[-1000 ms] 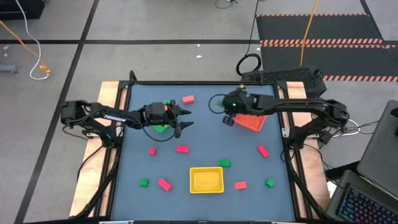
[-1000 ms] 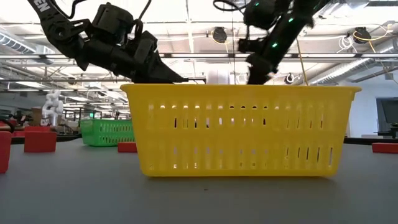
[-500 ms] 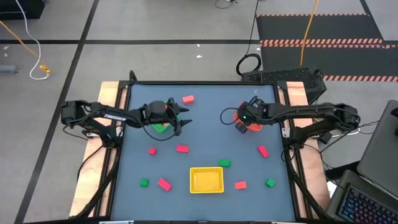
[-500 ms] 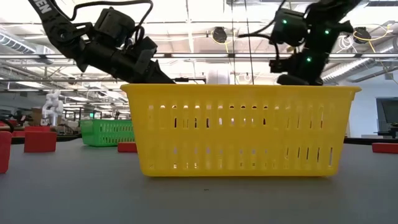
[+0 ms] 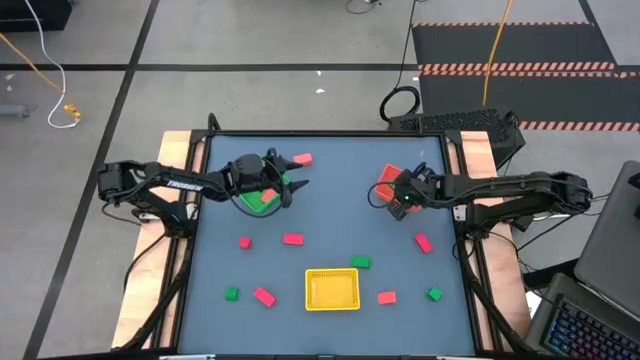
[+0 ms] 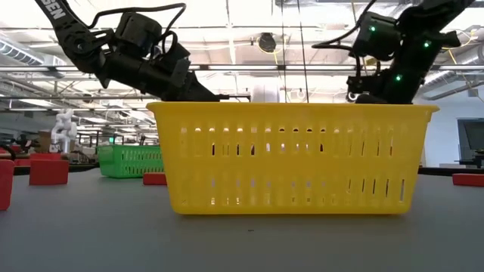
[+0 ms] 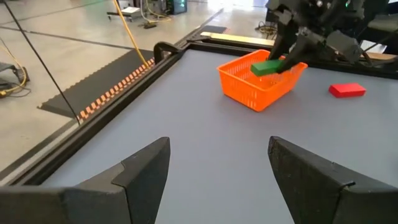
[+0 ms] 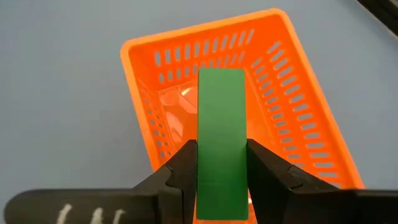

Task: Sort & place blocks by color
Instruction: Put the green block into the orange bin, then put the red block into the yellow bin

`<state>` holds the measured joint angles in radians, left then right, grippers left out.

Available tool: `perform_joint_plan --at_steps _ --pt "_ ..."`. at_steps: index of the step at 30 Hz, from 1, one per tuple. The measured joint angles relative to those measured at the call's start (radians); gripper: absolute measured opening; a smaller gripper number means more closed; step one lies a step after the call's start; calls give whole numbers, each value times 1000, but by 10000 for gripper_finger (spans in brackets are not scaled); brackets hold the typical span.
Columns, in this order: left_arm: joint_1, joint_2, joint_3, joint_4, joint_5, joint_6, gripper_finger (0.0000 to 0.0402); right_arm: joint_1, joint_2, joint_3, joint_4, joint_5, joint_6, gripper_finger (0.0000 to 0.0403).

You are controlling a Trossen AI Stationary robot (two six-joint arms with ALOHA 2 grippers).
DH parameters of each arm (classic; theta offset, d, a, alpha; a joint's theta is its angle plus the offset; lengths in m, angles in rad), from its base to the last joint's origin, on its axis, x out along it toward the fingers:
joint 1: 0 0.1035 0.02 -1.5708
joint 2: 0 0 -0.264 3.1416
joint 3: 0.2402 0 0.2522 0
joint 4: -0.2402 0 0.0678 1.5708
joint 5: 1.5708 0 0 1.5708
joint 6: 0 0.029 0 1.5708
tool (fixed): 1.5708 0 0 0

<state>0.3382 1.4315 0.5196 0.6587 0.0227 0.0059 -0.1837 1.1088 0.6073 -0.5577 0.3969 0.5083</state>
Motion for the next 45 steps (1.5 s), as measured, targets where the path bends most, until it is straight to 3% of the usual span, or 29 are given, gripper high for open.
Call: perform_joint_plan --at_steps 3,9,14,17,23,26,34,45 --pt "5 0 0 19 0 12 271 0 -2 -27 47 -4 12 111" --pt "6 0 0 50 2 15 271 0 -2 -32 77 -2 17 224" --pt "4 -9 0 8 33 -2 271 0 -14 -32 103 54 -23 269" --pt "-13 -47 14 -127 88 14 271 0 -35 -32 156 96 -71 273" --pt "-93 -163 126 -712 107 116 271 0 -88 -32 301 131 -208 259" --pt "-160 -173 160 -852 108 92 271 0 -101 -32 384 126 -271 254" --pt "-356 -148 162 -885 102 8 271 1 -100 -31 477 66 -327 253" --pt "-492 4 163 -842 -86 -68 271 17 -100 -31 591 -142 -312 253"
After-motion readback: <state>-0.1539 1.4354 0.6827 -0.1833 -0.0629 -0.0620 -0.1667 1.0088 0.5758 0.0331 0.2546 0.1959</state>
